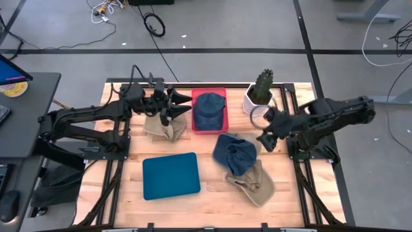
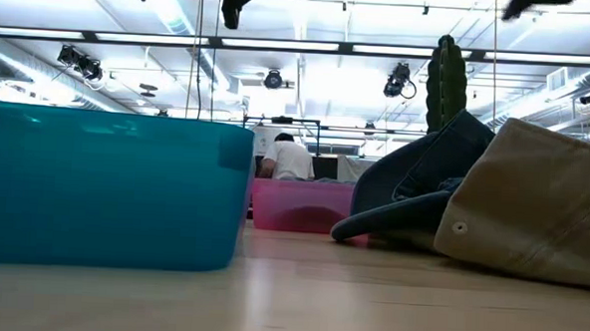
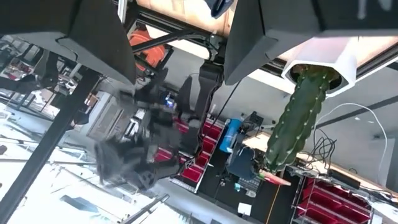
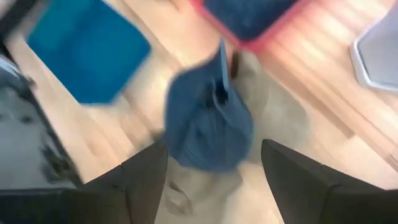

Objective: Pick & Place hat
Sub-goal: Put the blue cap into the pink bin

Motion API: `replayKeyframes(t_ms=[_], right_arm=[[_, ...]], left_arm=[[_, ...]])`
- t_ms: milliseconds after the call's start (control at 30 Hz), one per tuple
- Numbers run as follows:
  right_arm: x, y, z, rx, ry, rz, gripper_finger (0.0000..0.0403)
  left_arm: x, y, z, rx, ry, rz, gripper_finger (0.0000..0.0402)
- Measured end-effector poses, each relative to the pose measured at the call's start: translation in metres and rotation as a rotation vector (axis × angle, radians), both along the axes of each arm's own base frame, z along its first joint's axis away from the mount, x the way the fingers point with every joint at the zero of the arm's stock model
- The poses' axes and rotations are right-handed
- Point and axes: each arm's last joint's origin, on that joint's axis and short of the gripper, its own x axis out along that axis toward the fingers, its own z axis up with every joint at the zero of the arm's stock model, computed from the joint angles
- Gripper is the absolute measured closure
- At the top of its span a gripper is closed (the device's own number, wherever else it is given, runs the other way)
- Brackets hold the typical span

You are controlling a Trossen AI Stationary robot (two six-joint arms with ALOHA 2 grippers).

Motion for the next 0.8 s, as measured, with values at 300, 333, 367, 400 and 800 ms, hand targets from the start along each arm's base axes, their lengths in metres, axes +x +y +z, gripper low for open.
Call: replayKeyframes(t_ms=[300,333,367,400,800], right_arm=[[-0.004,0.023,-0.086,-0.052,0.180,0.062,0.0142],[-0.003,0.024,-0.096,-0.056,0.179,0.058,0.0142],[-0.003,0.026,-0.105,-0.064,0.171,0.054,0.0142],[-0.002,0.027,-0.113,-0.068,0.166,0.051,0.0142],[-0.007,0.028,-0.187,-0.043,0.107,-0.022,0.0142]], left_arm=[[0.002,-0.003,-0.001,-0.054,-0.003,-0.004,0.0154],[0.002,-0.005,-0.001,-0.054,-0.003,-0.012,0.0154],[0.003,-0.007,-0.001,-0.055,-0.003,-0.023,0.0154],[0.003,-0.010,-0.001,-0.064,-0.001,-0.037,0.0154],[0.006,-0.023,-0.001,-0.180,0.005,-0.097,0.0154]])
